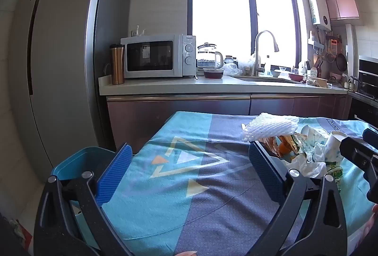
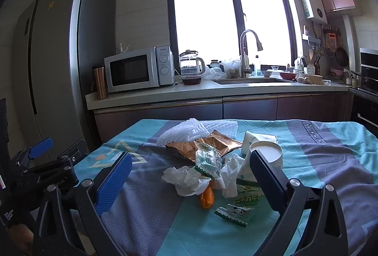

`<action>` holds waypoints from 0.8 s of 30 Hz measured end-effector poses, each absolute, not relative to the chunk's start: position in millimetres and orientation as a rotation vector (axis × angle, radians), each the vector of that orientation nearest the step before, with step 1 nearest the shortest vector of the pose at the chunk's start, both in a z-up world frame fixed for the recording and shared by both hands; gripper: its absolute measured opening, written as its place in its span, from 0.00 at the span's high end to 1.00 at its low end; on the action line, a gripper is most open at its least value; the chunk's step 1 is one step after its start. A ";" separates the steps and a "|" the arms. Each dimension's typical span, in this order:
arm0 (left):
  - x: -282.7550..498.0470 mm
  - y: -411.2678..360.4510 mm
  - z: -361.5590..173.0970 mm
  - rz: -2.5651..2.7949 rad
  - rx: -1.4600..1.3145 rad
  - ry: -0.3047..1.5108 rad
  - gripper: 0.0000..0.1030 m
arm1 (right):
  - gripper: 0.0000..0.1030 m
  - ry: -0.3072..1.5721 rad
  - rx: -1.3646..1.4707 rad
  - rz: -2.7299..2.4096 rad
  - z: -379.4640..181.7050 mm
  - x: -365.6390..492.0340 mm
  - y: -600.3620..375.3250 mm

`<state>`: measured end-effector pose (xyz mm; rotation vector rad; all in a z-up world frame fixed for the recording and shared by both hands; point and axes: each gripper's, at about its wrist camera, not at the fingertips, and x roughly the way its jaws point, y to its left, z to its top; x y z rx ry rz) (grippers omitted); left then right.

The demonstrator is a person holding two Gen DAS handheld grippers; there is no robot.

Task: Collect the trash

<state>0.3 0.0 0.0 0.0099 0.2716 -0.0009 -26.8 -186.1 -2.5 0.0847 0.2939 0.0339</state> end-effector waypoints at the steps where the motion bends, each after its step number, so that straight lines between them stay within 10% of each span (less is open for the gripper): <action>1: 0.4 -0.1 -0.1 -0.001 0.011 0.273 0.05 | 0.06 0.296 0.083 0.035 -2.5 -26.7 -186.0; 24: 5.1 -1.7 -6.9 -0.031 -0.012 0.309 0.05 | 0.06 0.296 0.085 0.030 -3.6 -25.8 -186.0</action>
